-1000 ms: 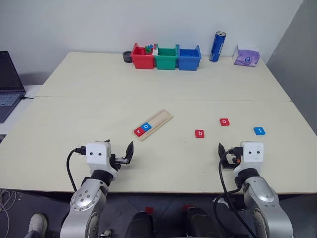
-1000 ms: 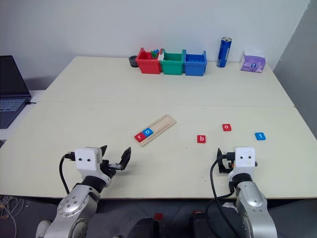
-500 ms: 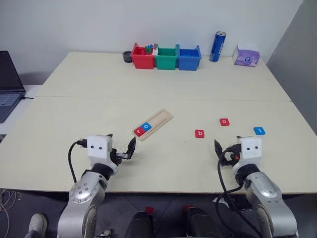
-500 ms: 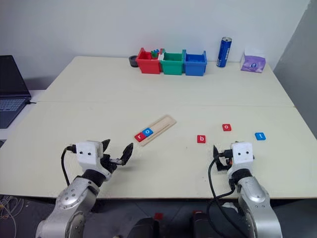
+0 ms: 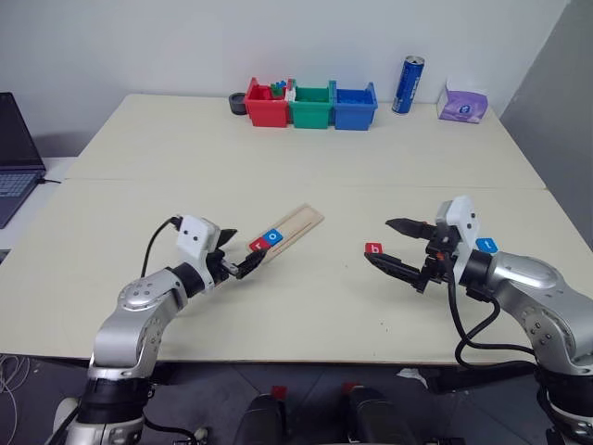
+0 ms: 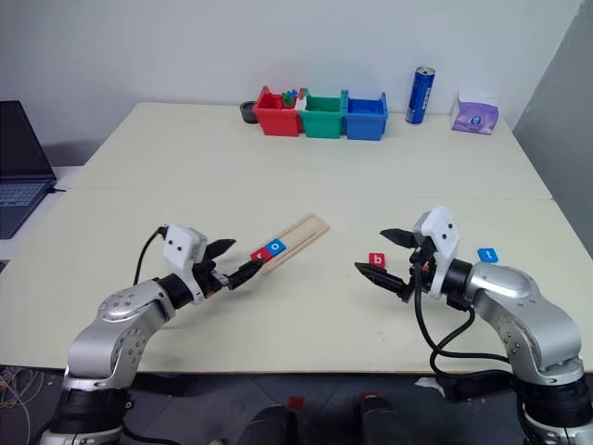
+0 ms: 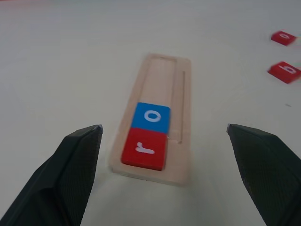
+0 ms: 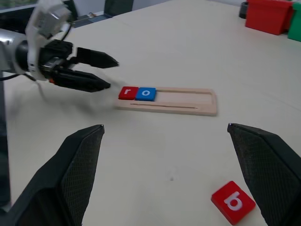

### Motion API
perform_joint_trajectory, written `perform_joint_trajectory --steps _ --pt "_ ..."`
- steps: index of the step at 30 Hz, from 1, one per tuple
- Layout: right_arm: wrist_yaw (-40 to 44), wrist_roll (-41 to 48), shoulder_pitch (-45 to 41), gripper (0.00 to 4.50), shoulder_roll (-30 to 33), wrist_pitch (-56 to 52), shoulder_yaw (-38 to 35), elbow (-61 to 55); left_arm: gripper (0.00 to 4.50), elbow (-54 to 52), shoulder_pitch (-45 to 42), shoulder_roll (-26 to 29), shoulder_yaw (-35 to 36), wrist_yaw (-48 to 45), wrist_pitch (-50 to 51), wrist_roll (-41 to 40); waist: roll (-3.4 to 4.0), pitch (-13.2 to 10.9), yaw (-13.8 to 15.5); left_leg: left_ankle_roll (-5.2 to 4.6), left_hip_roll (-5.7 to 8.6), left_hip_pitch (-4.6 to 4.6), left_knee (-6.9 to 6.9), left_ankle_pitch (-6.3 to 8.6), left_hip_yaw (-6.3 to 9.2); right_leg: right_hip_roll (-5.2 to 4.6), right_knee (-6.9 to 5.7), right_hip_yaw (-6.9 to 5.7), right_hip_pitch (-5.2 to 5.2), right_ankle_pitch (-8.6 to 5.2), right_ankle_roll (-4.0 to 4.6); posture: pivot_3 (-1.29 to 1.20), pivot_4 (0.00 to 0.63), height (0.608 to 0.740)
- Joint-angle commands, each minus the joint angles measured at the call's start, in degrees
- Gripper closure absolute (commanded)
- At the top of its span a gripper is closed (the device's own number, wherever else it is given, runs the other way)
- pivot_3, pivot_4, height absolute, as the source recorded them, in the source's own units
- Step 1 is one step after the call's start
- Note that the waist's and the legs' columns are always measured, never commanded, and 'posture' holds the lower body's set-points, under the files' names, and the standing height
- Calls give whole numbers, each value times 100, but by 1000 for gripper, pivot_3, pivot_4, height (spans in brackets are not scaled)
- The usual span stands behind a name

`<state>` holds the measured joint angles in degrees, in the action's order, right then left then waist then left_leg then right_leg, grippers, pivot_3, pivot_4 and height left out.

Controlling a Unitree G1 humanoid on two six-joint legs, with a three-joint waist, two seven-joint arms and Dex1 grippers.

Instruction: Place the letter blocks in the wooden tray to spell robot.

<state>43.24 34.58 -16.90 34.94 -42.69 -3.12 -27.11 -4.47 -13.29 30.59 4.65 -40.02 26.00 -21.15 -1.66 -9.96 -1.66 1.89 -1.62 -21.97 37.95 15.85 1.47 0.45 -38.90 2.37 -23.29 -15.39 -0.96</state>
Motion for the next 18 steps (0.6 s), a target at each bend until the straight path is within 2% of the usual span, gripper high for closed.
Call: perform_joint_trajectory --steps 1,10,18 --pt "63 139 -215 31 21 -8 11 -43 0 435 -350 127 -73 -291 -414 180 -2 -1 1 0 0 -1 0 0 1 -1 1 0 0 1 2 0 150 740" --pt "-100 177 -337 31 -115 -36 111 -79 0 1917 -1104 90 -293 -940 -1245 538 -2 -2 1 0 0 -2 1 0 -1 -2 1 -3 -1 11 18 0 150 740" --pt "-279 292 -336 31 -178 -152 86 -198 0 2549 -1406 20 -441 -1382 -1526 645 -4 -3 0 0 -1 -4 1 0 2 -2 -2 -3 -4 12 20 0 150 740"
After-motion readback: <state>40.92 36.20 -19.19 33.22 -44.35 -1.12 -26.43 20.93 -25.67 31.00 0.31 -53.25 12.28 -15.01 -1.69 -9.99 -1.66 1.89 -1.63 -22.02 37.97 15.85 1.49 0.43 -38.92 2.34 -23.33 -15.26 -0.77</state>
